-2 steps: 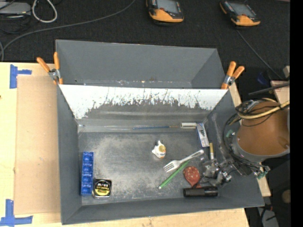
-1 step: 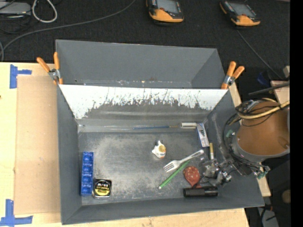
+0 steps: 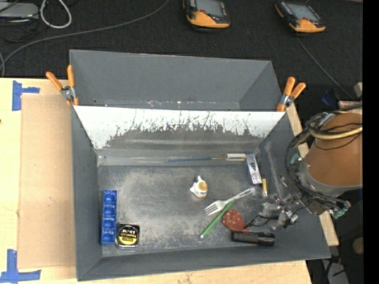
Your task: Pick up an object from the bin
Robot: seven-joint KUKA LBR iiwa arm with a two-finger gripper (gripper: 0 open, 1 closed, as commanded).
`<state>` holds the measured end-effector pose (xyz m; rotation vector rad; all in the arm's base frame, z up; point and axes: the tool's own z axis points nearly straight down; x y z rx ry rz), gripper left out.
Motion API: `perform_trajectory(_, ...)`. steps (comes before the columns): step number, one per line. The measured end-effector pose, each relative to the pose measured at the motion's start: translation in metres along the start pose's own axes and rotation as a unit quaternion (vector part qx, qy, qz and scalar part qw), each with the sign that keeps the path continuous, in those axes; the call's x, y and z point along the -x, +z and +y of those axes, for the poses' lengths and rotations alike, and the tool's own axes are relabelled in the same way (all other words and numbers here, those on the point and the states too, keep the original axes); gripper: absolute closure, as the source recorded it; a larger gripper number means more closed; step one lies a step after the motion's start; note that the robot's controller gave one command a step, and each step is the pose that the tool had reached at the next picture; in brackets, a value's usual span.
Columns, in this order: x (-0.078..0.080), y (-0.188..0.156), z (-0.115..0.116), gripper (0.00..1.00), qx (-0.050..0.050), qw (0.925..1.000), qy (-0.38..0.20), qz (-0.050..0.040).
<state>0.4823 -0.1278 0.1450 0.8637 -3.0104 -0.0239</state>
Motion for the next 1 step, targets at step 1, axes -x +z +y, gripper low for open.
perform_trajectory(1, 0.0270, -0.0700, -0.0245, 1.00, -0.004, 1.0000, -0.007, -0.0038)
